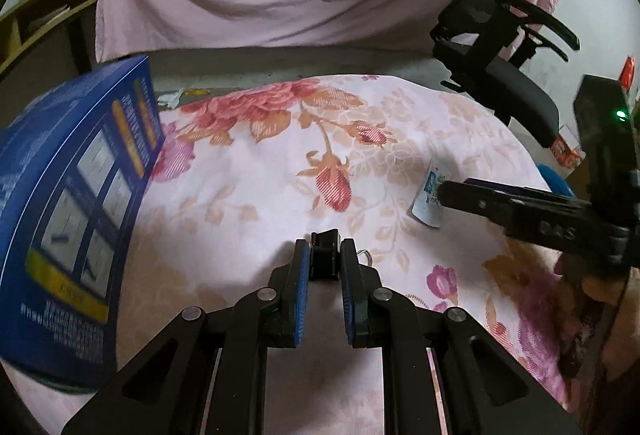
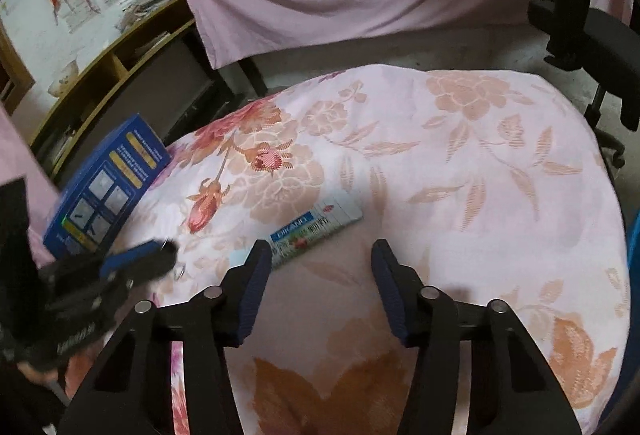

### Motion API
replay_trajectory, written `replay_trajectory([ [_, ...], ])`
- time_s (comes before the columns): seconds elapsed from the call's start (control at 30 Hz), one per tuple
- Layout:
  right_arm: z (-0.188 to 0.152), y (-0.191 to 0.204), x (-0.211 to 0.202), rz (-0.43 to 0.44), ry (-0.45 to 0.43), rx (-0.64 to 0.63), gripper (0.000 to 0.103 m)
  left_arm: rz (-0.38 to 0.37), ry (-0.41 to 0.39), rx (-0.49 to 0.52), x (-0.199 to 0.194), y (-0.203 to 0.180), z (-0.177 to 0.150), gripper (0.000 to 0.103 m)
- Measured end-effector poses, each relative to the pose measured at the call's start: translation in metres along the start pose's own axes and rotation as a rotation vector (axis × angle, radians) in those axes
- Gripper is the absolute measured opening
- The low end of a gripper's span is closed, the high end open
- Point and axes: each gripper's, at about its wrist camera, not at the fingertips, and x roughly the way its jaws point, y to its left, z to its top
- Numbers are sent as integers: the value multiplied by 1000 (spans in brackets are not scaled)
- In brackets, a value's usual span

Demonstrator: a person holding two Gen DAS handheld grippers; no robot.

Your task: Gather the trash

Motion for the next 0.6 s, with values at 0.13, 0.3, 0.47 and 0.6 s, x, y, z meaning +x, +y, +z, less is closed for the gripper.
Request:
replay_trajectory([
  [0.13, 13, 7, 10, -13, 28, 17, 45, -14, -8, -39, -3, 3, -2, 12],
  [0.3, 18, 24, 26, -98, 49, -41, 35, -29, -13, -67, -7, 8, -3, 12],
  [0.47, 4, 28, 18, -95, 60, -102, 13, -41, -15, -80, -10, 11, -5, 12],
  [0.6, -12, 31, 2, -93, 17, -146, 6, -24, -25, -70, -14, 7, -6, 12],
])
